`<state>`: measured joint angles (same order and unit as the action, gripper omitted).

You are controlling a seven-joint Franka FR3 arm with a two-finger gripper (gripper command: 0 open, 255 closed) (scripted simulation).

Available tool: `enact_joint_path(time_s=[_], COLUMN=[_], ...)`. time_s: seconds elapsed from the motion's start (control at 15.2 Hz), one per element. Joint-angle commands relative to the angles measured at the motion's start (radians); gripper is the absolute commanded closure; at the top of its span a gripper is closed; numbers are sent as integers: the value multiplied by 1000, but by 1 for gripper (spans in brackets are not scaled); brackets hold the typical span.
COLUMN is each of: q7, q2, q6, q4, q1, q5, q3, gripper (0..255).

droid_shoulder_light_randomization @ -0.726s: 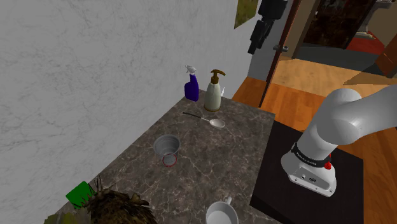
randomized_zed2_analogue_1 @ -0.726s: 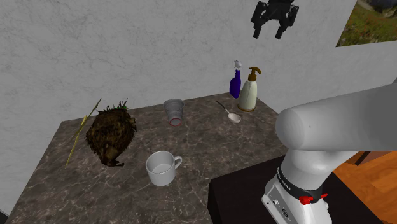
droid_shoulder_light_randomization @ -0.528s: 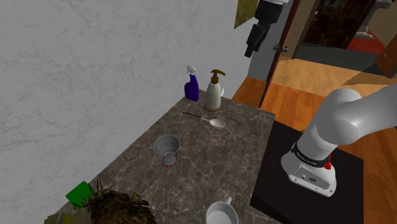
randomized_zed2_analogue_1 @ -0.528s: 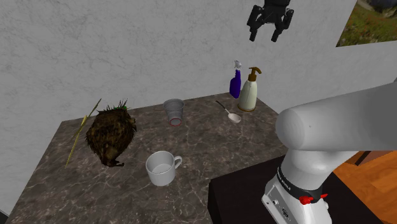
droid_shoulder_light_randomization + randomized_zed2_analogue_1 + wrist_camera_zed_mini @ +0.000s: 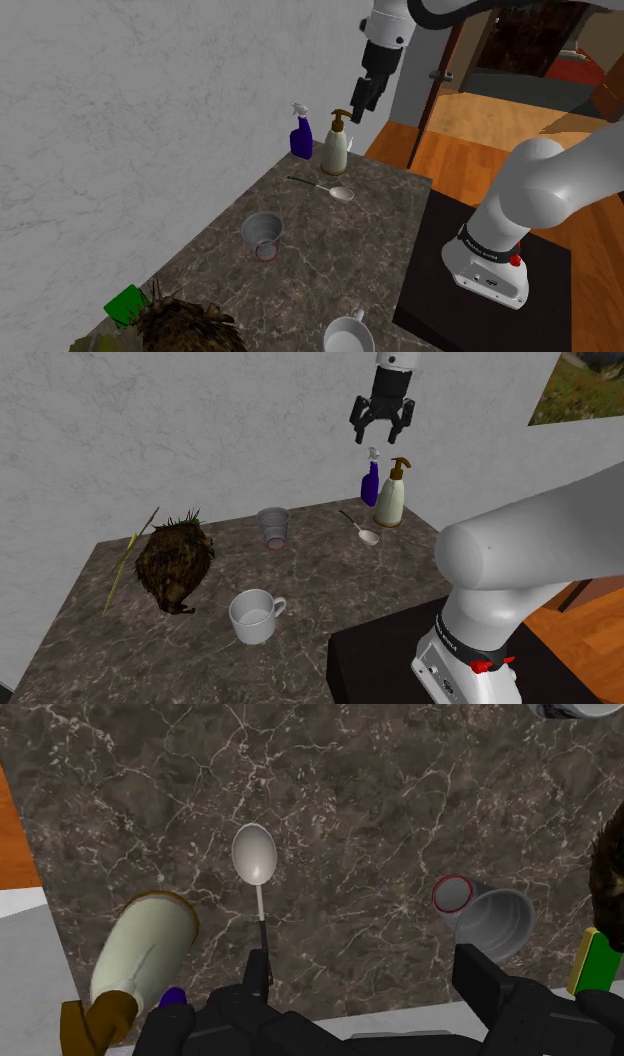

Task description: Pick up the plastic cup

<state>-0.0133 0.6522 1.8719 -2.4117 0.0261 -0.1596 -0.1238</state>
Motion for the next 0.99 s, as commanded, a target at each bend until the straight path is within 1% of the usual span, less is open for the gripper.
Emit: enact_joint_path(time_s=[0.0,0.26,0.53,0.73,0.92], q7=[26,80,138,186,241], q2=[-40,-142,-262,-362,-469], q6=[56,160,262,334,400], q4=[-17,-24,-10,13,46], q1=[11,29,43,50,56], q5=[-15,-35,-41,-32,-8], q3=[-31,-93,-154,-199,-240], gripper=[0,0,0,0,0])
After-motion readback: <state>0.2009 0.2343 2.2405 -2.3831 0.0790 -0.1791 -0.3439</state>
